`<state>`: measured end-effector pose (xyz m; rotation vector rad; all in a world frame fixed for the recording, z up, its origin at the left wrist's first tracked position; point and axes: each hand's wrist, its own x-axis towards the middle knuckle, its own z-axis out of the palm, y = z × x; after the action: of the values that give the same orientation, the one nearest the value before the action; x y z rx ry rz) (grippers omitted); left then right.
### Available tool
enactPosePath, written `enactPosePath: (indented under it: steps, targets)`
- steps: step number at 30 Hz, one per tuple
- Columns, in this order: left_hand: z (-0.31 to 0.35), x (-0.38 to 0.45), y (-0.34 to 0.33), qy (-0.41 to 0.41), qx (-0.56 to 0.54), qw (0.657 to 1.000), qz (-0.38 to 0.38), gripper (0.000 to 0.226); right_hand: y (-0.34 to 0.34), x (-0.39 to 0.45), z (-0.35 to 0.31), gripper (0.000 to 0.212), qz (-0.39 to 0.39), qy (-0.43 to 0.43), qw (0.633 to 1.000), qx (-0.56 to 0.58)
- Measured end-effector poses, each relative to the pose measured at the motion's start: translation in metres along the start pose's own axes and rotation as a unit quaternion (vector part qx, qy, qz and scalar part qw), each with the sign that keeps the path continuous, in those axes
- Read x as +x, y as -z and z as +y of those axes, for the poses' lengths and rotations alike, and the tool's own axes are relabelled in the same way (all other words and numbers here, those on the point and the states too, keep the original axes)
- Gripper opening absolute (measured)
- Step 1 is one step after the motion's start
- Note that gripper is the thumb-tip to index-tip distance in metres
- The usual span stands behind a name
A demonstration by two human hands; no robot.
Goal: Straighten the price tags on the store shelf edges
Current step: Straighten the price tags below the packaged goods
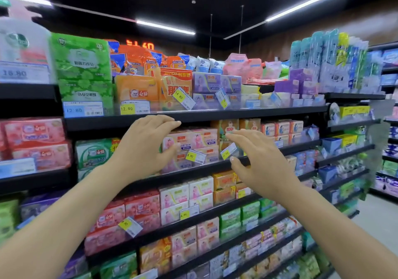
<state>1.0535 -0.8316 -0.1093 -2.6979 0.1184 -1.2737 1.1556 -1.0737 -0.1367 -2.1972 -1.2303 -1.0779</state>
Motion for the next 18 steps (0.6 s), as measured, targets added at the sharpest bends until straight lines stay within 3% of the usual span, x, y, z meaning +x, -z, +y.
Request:
enactPosePath:
  steps: [12,18]
  targets:
    - [-0.042,0.050,-0.047,0.030,0.053,0.998,0.009,0.054,-0.070,0.066,0.053,0.051,-0.007,0.025,0.999,0.033]
    - [-0.067,0.076,-0.066,0.022,0.068,0.997,0.013,0.055,-0.102,0.111,0.069,0.050,0.037,0.062,0.997,0.042]
